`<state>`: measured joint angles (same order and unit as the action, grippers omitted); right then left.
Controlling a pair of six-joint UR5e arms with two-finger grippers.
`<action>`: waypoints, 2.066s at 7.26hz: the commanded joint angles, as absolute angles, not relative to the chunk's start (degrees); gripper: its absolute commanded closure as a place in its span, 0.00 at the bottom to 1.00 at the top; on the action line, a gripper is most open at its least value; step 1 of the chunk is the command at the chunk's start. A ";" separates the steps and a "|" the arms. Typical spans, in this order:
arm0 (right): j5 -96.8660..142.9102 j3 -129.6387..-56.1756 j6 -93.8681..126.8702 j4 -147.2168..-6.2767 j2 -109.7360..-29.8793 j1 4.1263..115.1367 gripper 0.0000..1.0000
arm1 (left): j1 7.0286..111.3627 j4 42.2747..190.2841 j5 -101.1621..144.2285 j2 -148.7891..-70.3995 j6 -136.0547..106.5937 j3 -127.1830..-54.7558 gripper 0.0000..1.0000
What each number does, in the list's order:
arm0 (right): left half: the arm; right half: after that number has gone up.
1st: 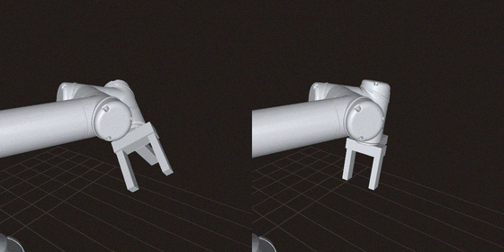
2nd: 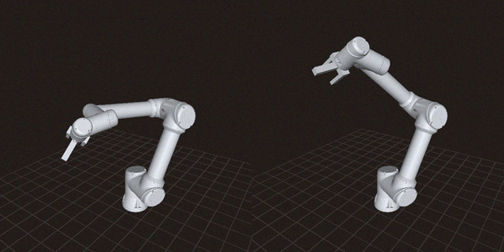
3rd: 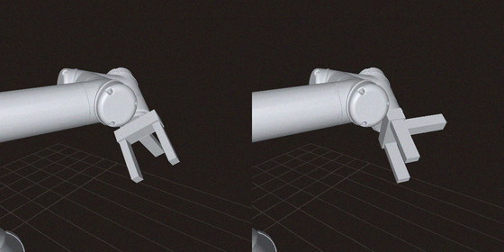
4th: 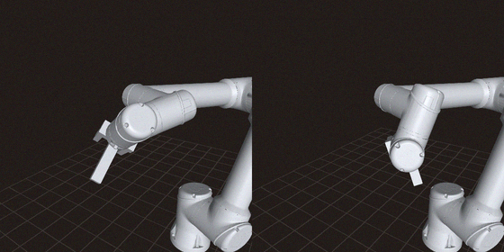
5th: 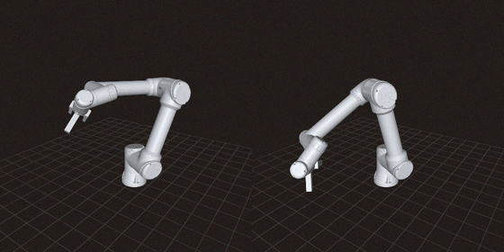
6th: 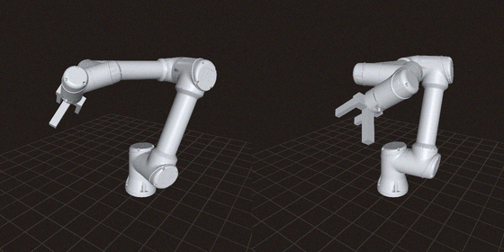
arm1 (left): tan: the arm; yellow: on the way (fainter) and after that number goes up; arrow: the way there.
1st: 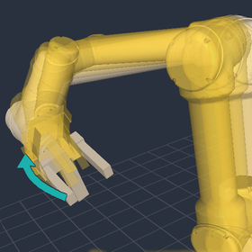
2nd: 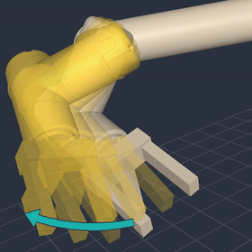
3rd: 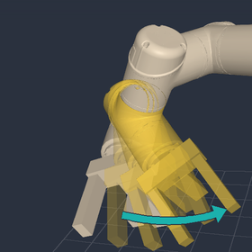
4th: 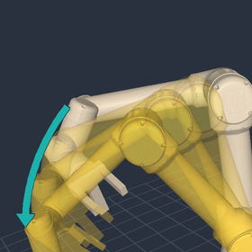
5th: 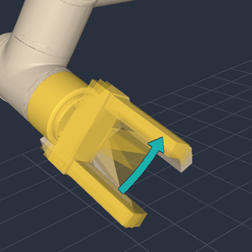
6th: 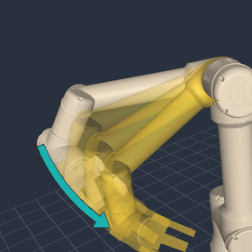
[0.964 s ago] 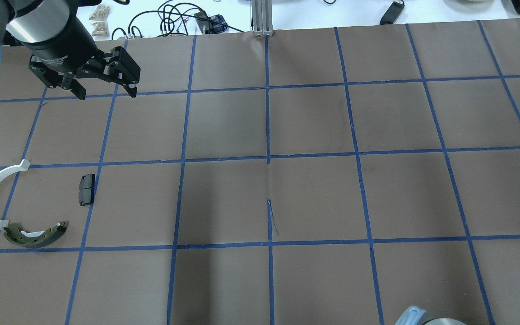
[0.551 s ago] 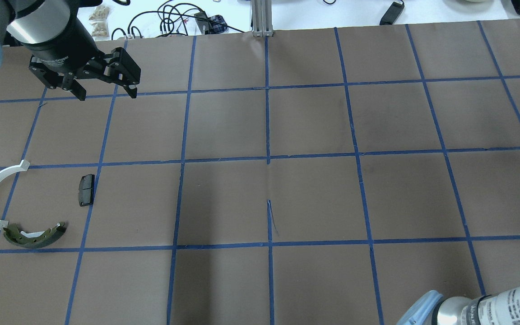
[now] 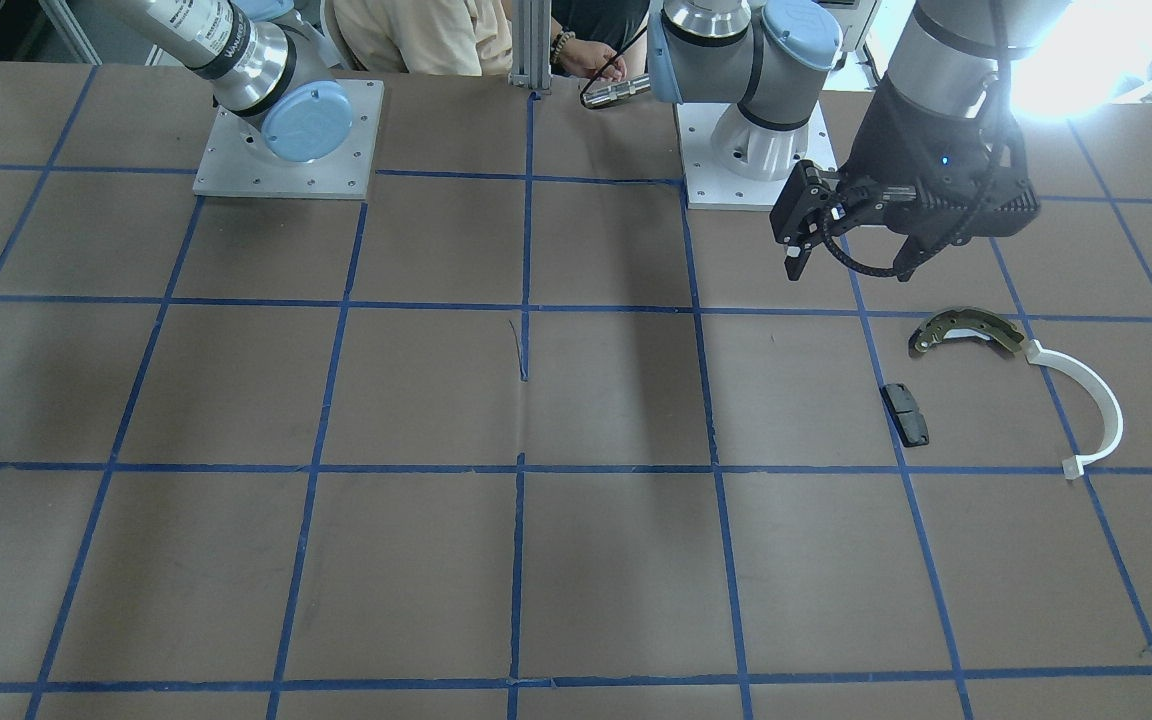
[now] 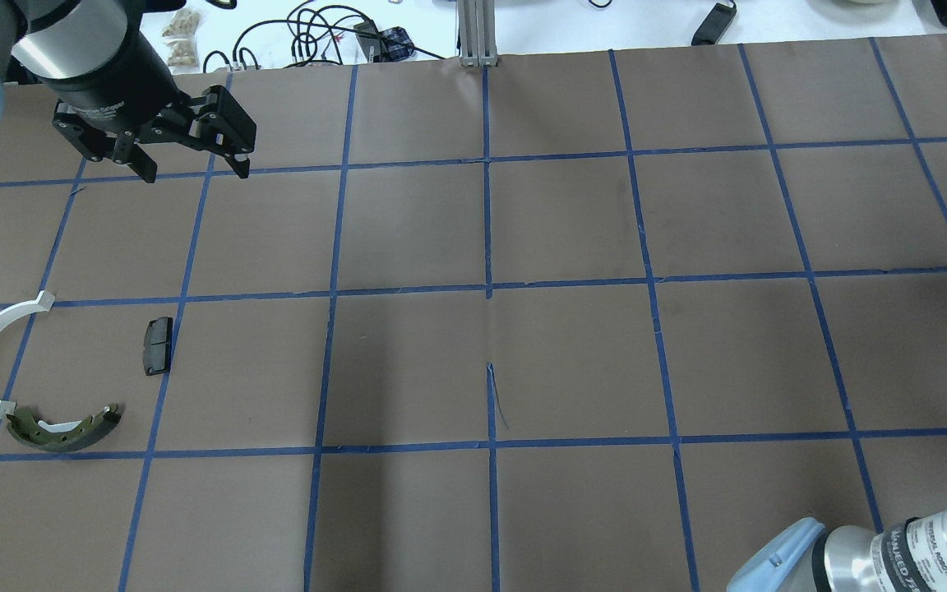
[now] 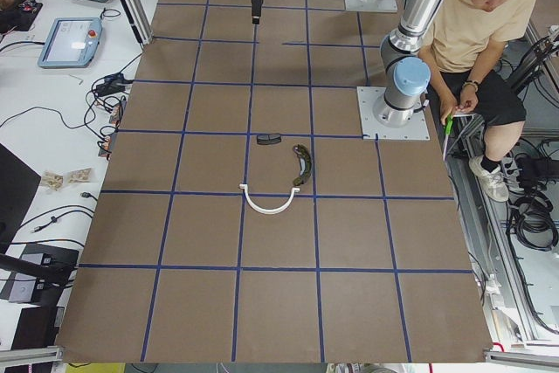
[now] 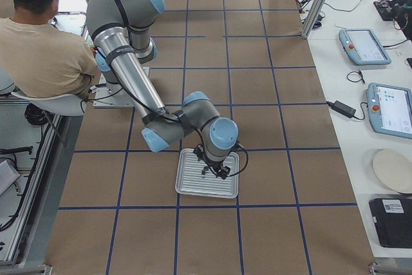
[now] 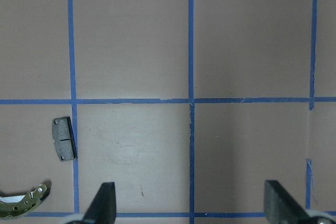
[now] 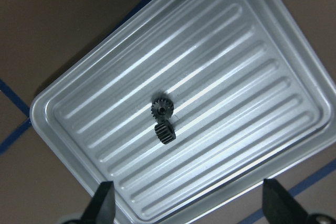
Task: Place bearing gear from tray to pile
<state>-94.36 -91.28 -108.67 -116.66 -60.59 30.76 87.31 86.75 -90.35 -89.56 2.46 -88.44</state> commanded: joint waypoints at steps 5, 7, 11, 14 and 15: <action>-90.35 -98.35 -111.18 -125.68 -60.65 30.06 0.15 | 87.36 86.75 -90.44 -89.56 2.46 -88.42 0.00; -90.35 -98.44 -111.44 -125.68 -60.56 30.06 0.37 | 87.36 86.84 -90.44 -89.56 2.46 -88.50 0.00; -90.44 -98.26 -110.66 -125.60 -60.73 30.06 1.00 | 87.36 86.92 -90.44 -89.47 2.46 -88.59 0.00; -89.39 -98.34 -101.48 -121.85 -70.70 31.28 1.00 | 87.36 86.92 -90.44 -89.38 2.46 -88.59 0.00; -87.91 -98.26 -92.64 -112.68 -75.28 33.64 1.00 | 87.36 86.84 -90.44 -89.38 2.46 -88.59 0.00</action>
<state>-89.25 -98.14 -101.27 -120.55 -69.55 31.57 87.37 86.90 -90.44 -89.39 2.45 -88.59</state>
